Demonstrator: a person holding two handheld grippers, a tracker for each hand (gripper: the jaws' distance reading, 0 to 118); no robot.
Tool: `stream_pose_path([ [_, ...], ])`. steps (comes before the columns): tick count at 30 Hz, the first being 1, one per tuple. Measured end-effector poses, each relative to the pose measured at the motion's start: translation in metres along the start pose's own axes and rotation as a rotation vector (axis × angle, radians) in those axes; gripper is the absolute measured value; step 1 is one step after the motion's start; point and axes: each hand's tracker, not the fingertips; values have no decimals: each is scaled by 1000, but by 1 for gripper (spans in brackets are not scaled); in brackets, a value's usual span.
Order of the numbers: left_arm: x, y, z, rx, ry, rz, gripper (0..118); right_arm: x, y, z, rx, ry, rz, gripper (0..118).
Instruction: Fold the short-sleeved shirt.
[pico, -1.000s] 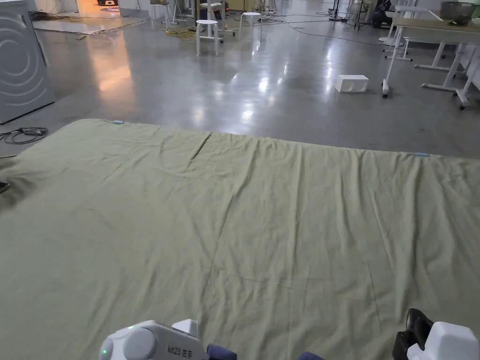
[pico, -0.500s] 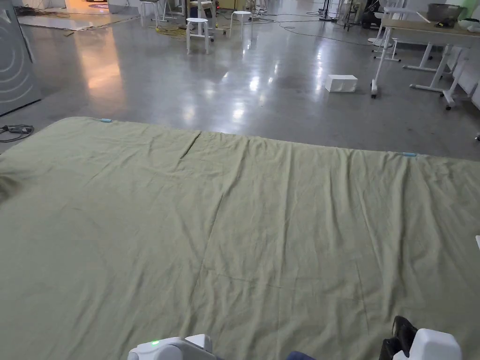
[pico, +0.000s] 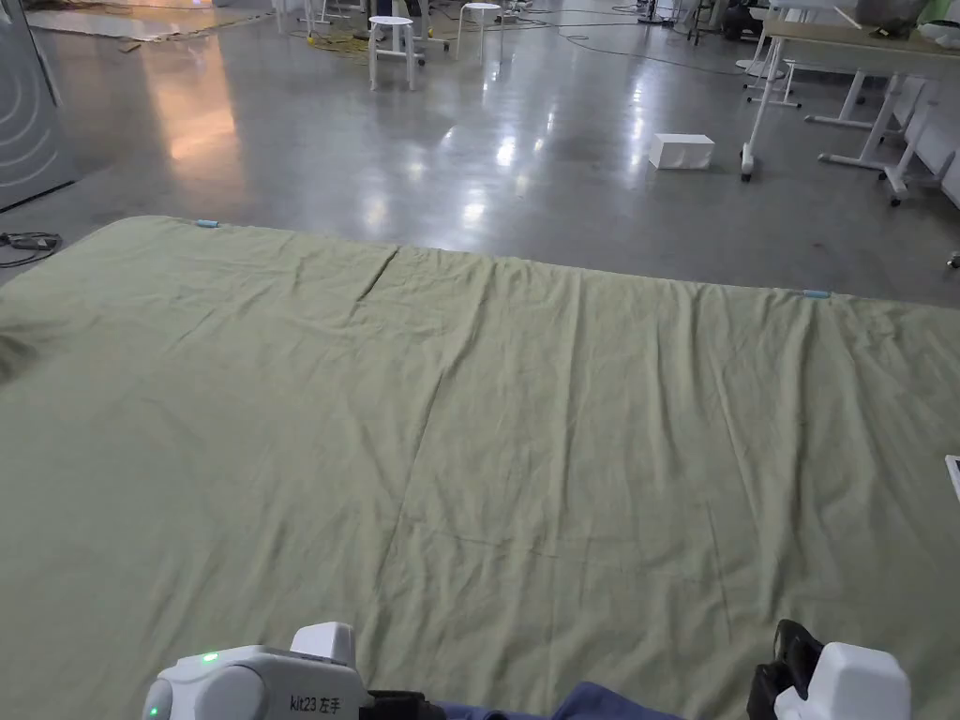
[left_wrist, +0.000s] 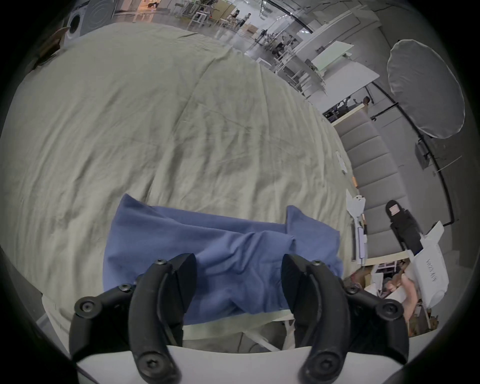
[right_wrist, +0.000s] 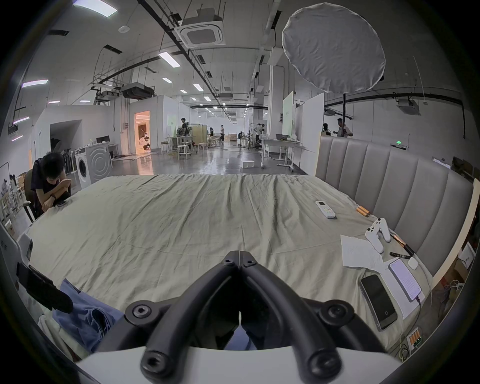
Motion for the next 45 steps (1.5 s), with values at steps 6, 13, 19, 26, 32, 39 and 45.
stream_pose_path([
  [6, 18, -12, -39, -61, 20, -73, 31, -2, -5, -2, -15, 9, -3, 0],
  [13, 49, -12, -64, -49, 72, -150, 27, -2, -8, -3, -24, 7, -2, 0],
  [19, 74, -18, -57, -31, 99, -265, 21, -5, -10, -5, -30, 15, 8, 0],
  [26, 75, -22, -76, -57, 124, -241, 21, -8, -11, -6, -39, 22, 8, 0],
  [32, 78, -21, -75, -60, 134, -271, 16, -12, -11, -8, -43, 31, 6, 0],
  [39, 31, 8, -16, -9, -70, -100, 34, -13, -5, -5, -24, 43, 16, 0],
  [45, -45, 31, 36, 99, -49, -10, 65, -11, 0, -2, 13, 45, 20, 0],
])
